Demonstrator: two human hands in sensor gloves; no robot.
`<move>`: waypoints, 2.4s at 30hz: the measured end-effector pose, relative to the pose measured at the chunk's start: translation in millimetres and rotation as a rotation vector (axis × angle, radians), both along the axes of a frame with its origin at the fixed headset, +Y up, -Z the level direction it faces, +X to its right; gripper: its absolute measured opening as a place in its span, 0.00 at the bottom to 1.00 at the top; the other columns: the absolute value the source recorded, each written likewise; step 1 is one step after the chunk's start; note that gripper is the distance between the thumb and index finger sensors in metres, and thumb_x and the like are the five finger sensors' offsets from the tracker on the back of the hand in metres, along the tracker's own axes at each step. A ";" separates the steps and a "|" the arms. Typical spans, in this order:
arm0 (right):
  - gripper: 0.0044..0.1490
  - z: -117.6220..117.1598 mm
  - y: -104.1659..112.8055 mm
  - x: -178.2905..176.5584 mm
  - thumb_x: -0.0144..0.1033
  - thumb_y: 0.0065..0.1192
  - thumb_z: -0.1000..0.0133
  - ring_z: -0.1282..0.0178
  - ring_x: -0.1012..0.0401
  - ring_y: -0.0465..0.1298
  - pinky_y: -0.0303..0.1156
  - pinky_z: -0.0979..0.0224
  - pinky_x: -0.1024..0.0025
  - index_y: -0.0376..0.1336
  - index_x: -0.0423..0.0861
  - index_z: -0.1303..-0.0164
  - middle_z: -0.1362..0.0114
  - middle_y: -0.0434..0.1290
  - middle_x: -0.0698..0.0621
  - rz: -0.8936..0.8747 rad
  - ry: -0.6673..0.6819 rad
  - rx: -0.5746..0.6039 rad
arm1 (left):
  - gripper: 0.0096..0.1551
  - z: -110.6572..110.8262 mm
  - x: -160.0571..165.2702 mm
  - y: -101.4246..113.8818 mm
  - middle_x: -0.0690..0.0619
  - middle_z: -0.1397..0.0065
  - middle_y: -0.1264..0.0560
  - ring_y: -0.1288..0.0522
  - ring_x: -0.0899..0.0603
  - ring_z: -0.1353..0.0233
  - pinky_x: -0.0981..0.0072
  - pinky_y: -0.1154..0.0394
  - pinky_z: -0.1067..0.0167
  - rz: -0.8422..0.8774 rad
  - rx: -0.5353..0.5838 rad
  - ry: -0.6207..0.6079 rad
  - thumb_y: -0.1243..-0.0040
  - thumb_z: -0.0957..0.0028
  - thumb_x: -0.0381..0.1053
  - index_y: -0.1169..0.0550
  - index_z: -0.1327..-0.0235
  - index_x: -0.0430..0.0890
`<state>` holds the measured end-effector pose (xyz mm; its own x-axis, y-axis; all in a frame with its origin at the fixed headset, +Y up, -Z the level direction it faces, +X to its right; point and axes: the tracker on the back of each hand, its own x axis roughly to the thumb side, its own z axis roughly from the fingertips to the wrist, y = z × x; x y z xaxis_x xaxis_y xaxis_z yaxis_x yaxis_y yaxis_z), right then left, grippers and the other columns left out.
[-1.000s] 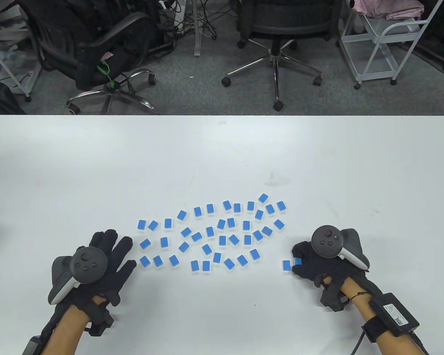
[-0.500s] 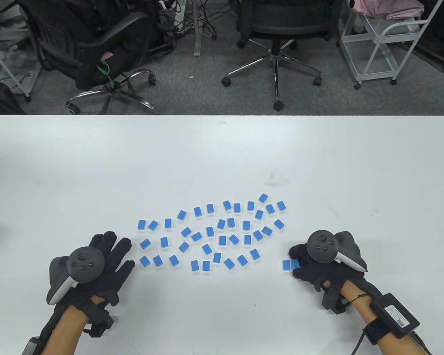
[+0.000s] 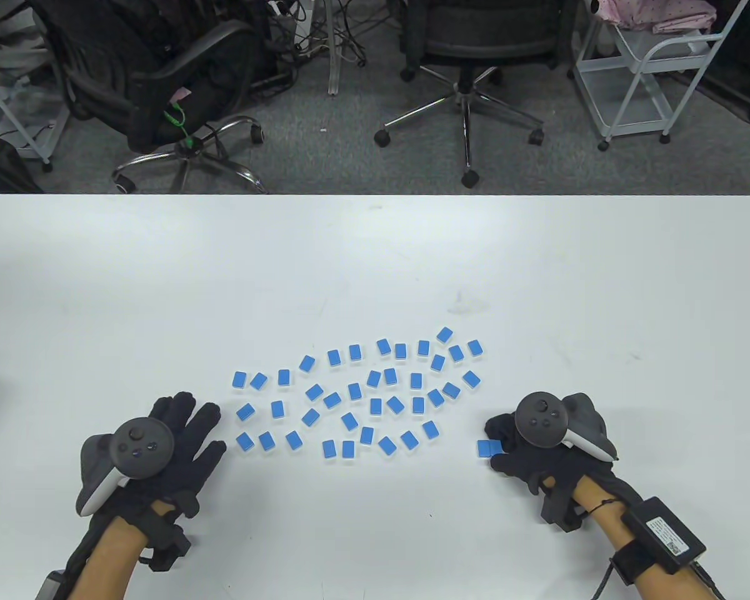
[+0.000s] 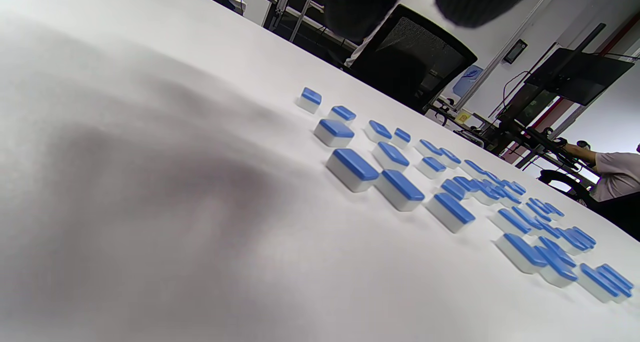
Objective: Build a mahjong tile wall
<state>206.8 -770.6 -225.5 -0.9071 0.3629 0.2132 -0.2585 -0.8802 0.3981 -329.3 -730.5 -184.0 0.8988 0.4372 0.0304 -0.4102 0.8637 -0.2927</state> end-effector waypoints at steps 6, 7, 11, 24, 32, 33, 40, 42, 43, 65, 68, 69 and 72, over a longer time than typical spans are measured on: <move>0.42 -13.5 -4.0 33.4 0.57 0.66 0.56 0.54 0.56 0.78 0.79 0.57 0.57 0.58 0.51 0.33 0.37 0.72 0.47 -0.277 -0.178 -0.180 | 0.41 -0.1 -1.0 1.3 0.52 0.13 0.60 0.65 0.38 0.15 0.29 0.66 0.26 0.005 0.010 0.001 0.56 0.46 0.69 0.43 0.18 0.59; 0.41 -15.3 -4.0 40.2 0.55 0.65 0.55 0.52 0.55 0.77 0.79 0.56 0.57 0.58 0.52 0.33 0.36 0.70 0.46 -0.306 -0.220 -0.174 | 0.41 -0.2 -1.1 1.4 0.52 0.13 0.60 0.65 0.38 0.15 0.29 0.66 0.26 0.006 0.012 0.002 0.56 0.46 0.69 0.43 0.18 0.59; 0.37 -25.4 -1.9 57.2 0.49 0.66 0.53 0.45 0.57 0.75 0.78 0.53 0.56 0.55 0.63 0.33 0.30 0.67 0.45 -0.243 -0.388 -0.084 | 0.41 -0.3 -0.8 2.6 0.52 0.13 0.60 0.65 0.38 0.15 0.29 0.66 0.26 0.015 0.025 0.002 0.56 0.46 0.69 0.42 0.18 0.59; 0.40 -70.2 22.4 -40.6 0.45 0.73 0.54 0.40 0.54 0.80 0.80 0.40 0.43 0.55 0.71 0.34 0.27 0.70 0.53 0.251 -0.138 0.077 | 0.41 -1.4 0.6 2.5 0.51 0.13 0.59 0.65 0.38 0.15 0.29 0.65 0.26 0.028 0.025 -0.016 0.56 0.46 0.69 0.42 0.18 0.59; 0.33 -77.5 21.6 -70.4 0.41 0.77 0.55 0.48 0.56 0.83 0.83 0.45 0.48 0.65 0.61 0.40 0.38 0.78 0.53 0.419 -0.062 0.129 | 0.40 -1.6 1.4 3.7 0.51 0.13 0.59 0.65 0.37 0.15 0.29 0.65 0.26 0.031 0.026 -0.026 0.56 0.46 0.69 0.42 0.18 0.59; 0.33 -77.5 21.5 -69.8 0.42 0.77 0.56 0.49 0.56 0.84 0.83 0.45 0.48 0.65 0.59 0.39 0.40 0.78 0.53 0.415 -0.062 0.124 | 0.41 -1.6 1.4 3.8 0.51 0.13 0.59 0.65 0.37 0.15 0.29 0.65 0.26 0.032 0.026 -0.026 0.56 0.46 0.69 0.42 0.18 0.59; 0.35 -68.5 21.3 -25.6 0.45 0.75 0.56 0.51 0.56 0.83 0.84 0.46 0.50 0.65 0.49 0.39 0.44 0.79 0.48 0.252 -0.140 -0.035 | 0.41 -1.5 1.6 4.4 0.51 0.13 0.59 0.65 0.37 0.15 0.29 0.65 0.26 0.037 0.027 -0.028 0.56 0.46 0.69 0.42 0.18 0.59; 0.36 -59.3 20.9 -6.0 0.45 0.75 0.56 0.51 0.56 0.83 0.83 0.46 0.50 0.65 0.48 0.39 0.43 0.79 0.47 0.209 -0.172 -0.075 | 0.41 -1.6 1.8 4.4 0.51 0.13 0.59 0.65 0.37 0.15 0.29 0.65 0.26 0.036 0.029 -0.030 0.56 0.46 0.69 0.42 0.18 0.59; 0.36 -52.2 20.2 3.6 0.45 0.76 0.56 0.51 0.56 0.83 0.83 0.46 0.49 0.65 0.47 0.39 0.43 0.78 0.47 0.181 -0.184 -0.086 | 0.41 -1.5 2.0 4.4 0.51 0.13 0.59 0.65 0.37 0.15 0.29 0.65 0.26 0.035 0.030 -0.031 0.56 0.46 0.69 0.42 0.18 0.59; 0.38 3.5 14.7 6.0 0.45 0.80 0.61 0.61 0.57 0.84 0.83 0.53 0.50 0.68 0.47 0.41 0.49 0.81 0.48 0.115 -0.016 0.079 | 0.41 -2.7 1.1 -2.2 0.51 0.13 0.59 0.65 0.37 0.15 0.29 0.65 0.26 0.041 -0.015 -0.005 0.56 0.46 0.69 0.42 0.18 0.59; 0.38 4.0 14.5 5.1 0.46 0.80 0.61 0.61 0.57 0.84 0.83 0.53 0.50 0.67 0.47 0.41 0.49 0.81 0.48 0.118 -0.011 0.086 | 0.41 -2.9 1.4 -3.4 0.51 0.13 0.59 0.64 0.37 0.15 0.29 0.65 0.26 0.043 -0.024 -0.006 0.56 0.46 0.69 0.42 0.18 0.58; 0.38 4.0 14.5 4.7 0.46 0.80 0.61 0.61 0.57 0.84 0.83 0.52 0.50 0.68 0.47 0.41 0.49 0.81 0.48 0.119 -0.009 0.088 | 0.41 -2.8 1.4 -3.5 0.51 0.13 0.59 0.65 0.37 0.15 0.29 0.65 0.26 0.043 -0.025 -0.006 0.56 0.46 0.69 0.42 0.18 0.59; 0.38 4.5 13.8 4.1 0.45 0.79 0.61 0.61 0.57 0.84 0.82 0.52 0.50 0.67 0.47 0.41 0.49 0.81 0.48 0.118 -0.004 0.089 | 0.40 -2.2 1.3 -2.9 0.51 0.13 0.59 0.65 0.37 0.15 0.29 0.65 0.26 0.044 -0.026 -0.005 0.56 0.46 0.69 0.42 0.18 0.59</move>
<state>210.9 -756.8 -221.0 -0.9433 0.2334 0.2359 -0.1524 -0.9362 0.3168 -328.0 -733.5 -186.3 0.8785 0.4773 0.0233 -0.4463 0.8368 -0.3171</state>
